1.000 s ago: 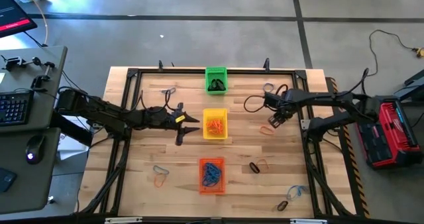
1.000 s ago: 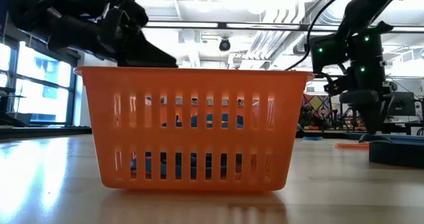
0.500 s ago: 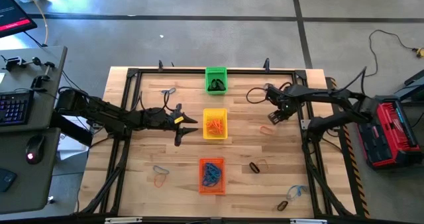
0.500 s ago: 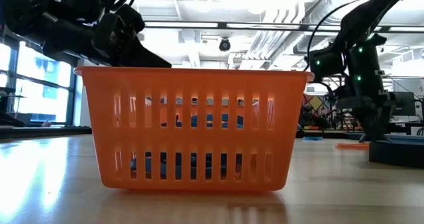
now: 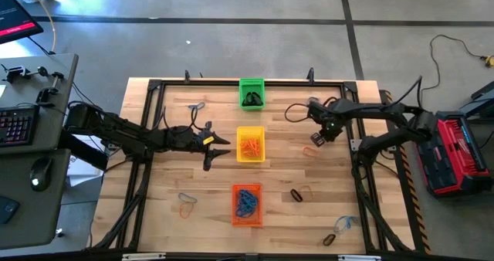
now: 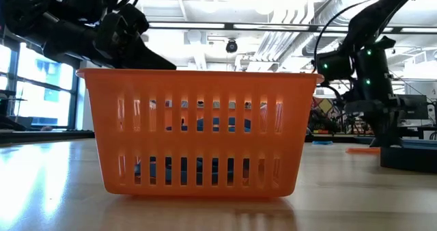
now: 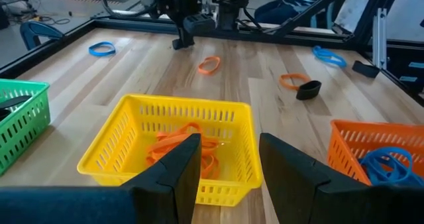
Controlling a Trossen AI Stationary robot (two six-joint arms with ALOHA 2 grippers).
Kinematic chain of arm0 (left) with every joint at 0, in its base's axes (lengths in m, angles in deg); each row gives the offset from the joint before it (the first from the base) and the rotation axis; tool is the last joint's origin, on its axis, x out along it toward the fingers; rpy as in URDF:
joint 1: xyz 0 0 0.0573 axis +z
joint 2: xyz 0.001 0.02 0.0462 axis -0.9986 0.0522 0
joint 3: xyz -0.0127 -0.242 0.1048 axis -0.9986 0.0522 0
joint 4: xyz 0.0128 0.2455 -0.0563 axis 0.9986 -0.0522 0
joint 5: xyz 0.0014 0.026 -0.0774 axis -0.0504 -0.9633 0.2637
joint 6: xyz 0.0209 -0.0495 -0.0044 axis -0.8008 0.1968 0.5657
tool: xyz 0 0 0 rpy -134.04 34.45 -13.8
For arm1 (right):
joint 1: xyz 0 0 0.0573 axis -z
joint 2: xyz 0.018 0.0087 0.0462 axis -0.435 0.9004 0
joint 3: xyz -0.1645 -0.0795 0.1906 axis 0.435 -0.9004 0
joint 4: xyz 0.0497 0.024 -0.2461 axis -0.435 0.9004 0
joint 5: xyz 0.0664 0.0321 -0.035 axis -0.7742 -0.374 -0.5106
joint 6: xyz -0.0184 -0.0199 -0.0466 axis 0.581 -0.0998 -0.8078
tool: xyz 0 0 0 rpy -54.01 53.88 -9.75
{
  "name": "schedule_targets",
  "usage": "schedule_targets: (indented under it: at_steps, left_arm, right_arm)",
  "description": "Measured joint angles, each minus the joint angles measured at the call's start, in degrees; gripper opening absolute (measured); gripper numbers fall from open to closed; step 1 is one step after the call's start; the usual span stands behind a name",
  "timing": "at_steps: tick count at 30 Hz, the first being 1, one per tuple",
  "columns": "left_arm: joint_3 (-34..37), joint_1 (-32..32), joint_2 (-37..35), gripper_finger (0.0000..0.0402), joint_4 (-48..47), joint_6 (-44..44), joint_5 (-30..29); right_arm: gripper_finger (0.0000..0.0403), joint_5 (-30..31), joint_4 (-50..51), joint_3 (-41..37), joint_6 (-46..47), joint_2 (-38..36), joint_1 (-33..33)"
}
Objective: Sort rubber bands into baskets
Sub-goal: Put the black rubber band into the green bin
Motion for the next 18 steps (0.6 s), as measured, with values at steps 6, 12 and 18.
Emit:
schedule_targets:
  at_steps: [6, 12, 18]
  left_arm:
    - [0.0, 0.0, 0.0, 0.0147, -0.1, 0.1, 0.0]
    - [0.0, 2.2, 0.0, 0.0147, -0.1, 3.3, -0.8]
    - [0.0, 4.3, 0.0, 0.0135, 0.0, 4.0, 0.5]
  right_arm:
    - [0.0007, 1.2, -1.6, 6.1, -0.4, -0.1, -6.5]
    - [0.0003, 3.5, -9.8, 15.4, -2.4, 0.0, -11.4]
    - [0.0001, 4.8, -12.8, 26.7, -7.4, 5.3, -13.5]
